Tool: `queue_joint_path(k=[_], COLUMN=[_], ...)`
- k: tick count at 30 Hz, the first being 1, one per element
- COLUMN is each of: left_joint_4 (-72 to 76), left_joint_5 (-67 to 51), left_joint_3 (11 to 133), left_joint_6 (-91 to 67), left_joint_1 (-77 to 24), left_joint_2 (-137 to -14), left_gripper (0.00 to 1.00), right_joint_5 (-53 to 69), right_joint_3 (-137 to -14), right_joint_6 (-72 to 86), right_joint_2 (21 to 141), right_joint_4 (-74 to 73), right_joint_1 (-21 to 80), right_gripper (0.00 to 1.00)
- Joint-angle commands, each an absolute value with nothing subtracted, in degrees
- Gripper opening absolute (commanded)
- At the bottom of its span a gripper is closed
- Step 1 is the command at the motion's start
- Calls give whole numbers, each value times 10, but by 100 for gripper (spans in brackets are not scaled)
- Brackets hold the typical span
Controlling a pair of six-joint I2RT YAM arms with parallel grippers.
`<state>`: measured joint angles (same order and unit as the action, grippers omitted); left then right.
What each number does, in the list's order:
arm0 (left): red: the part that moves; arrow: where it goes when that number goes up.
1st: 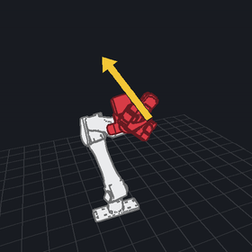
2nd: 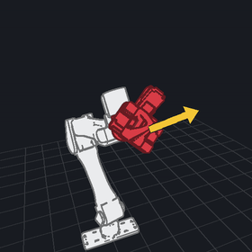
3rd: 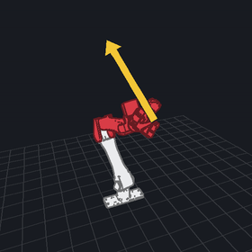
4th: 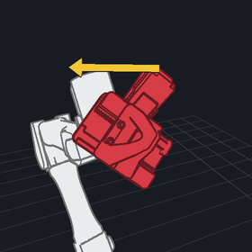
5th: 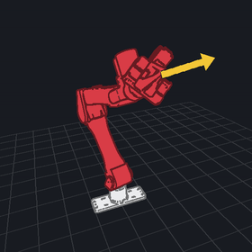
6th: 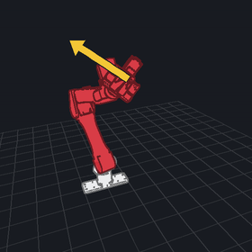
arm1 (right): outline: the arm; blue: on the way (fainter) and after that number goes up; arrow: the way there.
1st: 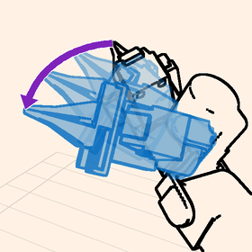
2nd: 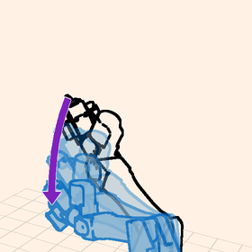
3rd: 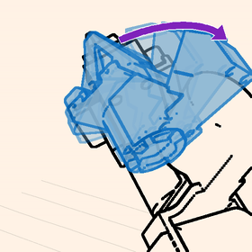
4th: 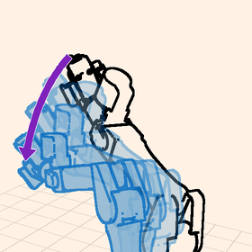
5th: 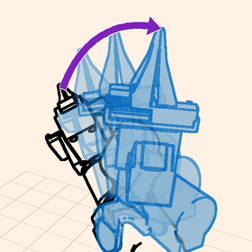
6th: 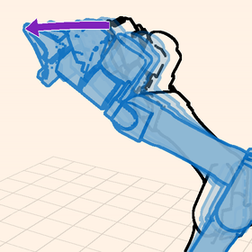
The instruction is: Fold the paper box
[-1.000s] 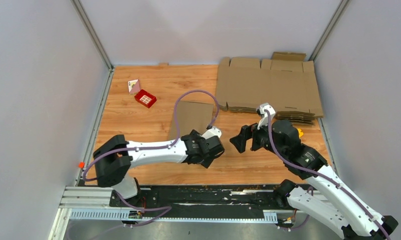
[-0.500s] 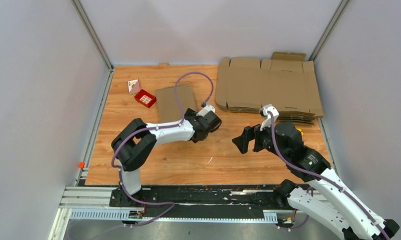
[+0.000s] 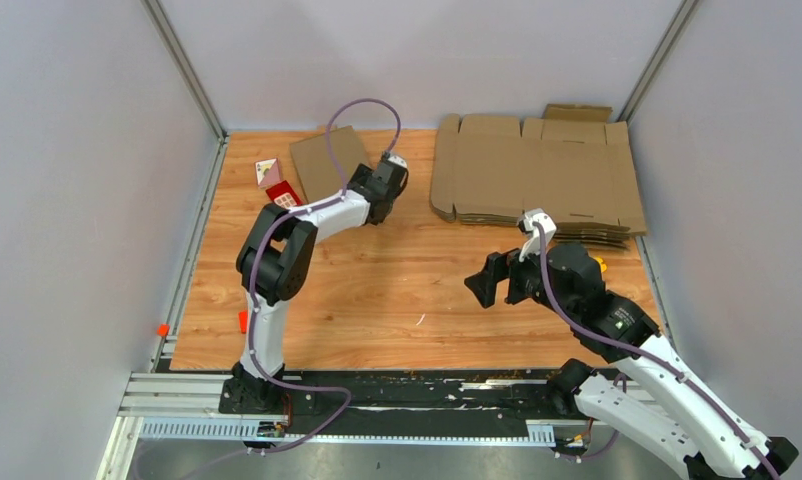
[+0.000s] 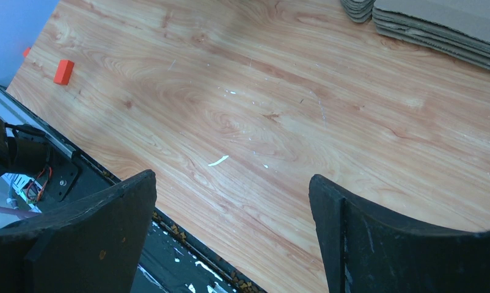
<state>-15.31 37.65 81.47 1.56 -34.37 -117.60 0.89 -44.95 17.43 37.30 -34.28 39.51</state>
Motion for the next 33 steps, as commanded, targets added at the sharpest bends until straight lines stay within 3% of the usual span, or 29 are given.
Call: queue_joint_path(k=[1,7,12,20,33], left_joint_4=[-165,-266,-288,-180,-162], left_joint_5=[290,300,431,504,494], left_joint_3=[882,991,1022,929,1008], left_joint_6=[110,188,282,272,183], left_joint_1=[-307,-265,-243,-214,-144], left_joint_2=[-1201,-1249,-1301,-1227,-1259], left_gripper=[79,81,85,93,95], right_joint_5=[0,-21,-13,-9,1], right_joint_3=[-471,-487,-498,-501,-521], right_joint_6=[166,161,160,163,162], right_joint_2=[374,380,394,408,396], right_joint_4=[-351,-360,-360,-350,-385], right_joint_1=[394,394,394,395,394], right_gripper=[95,95,95,95,95])
